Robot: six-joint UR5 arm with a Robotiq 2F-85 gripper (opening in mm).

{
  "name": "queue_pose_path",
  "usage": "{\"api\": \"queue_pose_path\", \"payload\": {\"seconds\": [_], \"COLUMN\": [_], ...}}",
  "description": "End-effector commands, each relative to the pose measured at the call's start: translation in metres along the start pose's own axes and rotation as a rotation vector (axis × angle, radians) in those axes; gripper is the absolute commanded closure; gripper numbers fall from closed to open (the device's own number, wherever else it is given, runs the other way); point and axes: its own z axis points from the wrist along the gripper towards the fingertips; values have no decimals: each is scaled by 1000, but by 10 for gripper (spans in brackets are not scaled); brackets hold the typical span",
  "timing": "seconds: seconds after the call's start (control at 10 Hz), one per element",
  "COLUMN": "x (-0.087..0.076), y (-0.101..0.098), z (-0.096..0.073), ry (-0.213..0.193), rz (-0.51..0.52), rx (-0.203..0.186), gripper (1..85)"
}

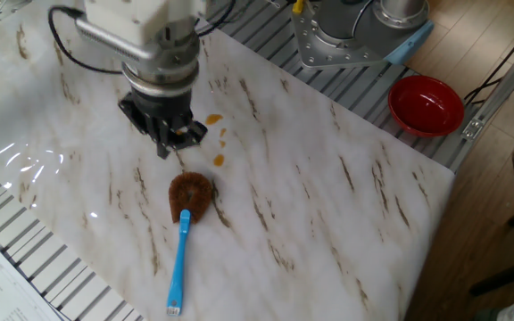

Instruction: Scrub the table with a brush

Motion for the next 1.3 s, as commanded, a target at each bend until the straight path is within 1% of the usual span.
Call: {"api": "queue_pose_path", "payload": {"seconds": [0.0,0.1,0.3,0.4,0.6,0.7,0.8,0.9,1.0,1.1,1.2], "x": [-23,-32,-45,-49,-54,-53,-50,-48,-40,-32,-21], "y": [43,56,68,71,74,77,84,89,85,91,87], "z": [-3,-4,-4,1,19,27,31,34,34,34,35], "ry": [-7,-18,-46,-60,-79,-86,-85,-81,-53,-24,17], "rz": [-4,-4,12,21,24,31,43,46,21,-24,-54], "rx": [-59,-82,-95,-105,-104,-96,-92,-90,-74,-96,-81], "gripper": [793,790,790,790,790,790,787,783,770,713,667]}}
